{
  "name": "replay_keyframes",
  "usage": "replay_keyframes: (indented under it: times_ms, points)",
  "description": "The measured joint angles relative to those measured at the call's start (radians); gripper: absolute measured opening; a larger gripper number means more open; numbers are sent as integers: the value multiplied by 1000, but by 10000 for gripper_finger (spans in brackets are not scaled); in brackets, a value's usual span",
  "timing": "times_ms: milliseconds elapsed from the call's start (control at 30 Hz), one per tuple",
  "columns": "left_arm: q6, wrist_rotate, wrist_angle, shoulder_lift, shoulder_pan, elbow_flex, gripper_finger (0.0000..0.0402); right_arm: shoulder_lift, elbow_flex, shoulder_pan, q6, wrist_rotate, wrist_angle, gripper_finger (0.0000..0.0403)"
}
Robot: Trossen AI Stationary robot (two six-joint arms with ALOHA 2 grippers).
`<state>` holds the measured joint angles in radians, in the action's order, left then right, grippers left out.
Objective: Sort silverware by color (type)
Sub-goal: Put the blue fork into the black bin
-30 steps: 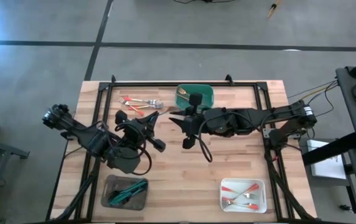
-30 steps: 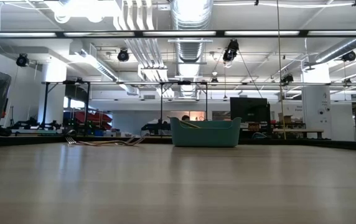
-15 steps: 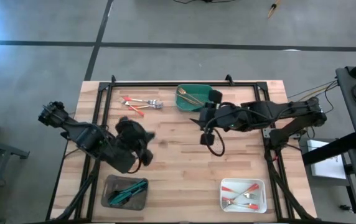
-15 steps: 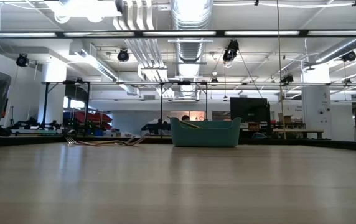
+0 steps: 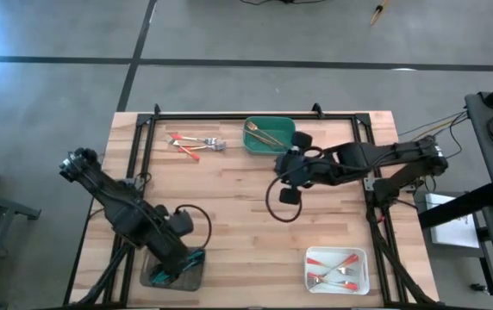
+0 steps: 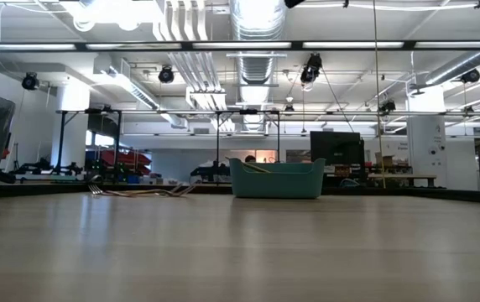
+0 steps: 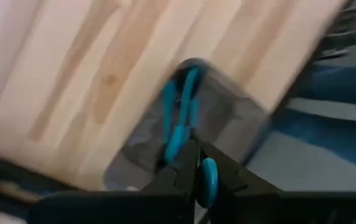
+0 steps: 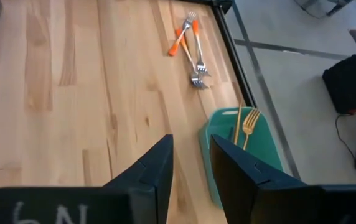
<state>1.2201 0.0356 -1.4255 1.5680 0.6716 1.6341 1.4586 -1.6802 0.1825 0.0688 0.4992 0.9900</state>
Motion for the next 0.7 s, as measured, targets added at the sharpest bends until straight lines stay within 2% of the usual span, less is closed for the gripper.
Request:
replay_keyframes:
  times_ms: [133, 333, 500, 700]
  points:
    - [-30, -18, -54, 57, 0, -7, 0, 35, 0, 0, 0, 0, 0, 93]
    - [-140, -146, -51, 153, 9, -9, 0, 80, 0, 0, -1, -2, 1, 95]
    - [-211, -153, -50, 230, 11, -9, 0, 97, 1, 0, -1, -3, 3, 92]
    - [-222, -159, -48, 290, 10, -10, 7, 99, 1, 0, -1, -2, 1, 95]
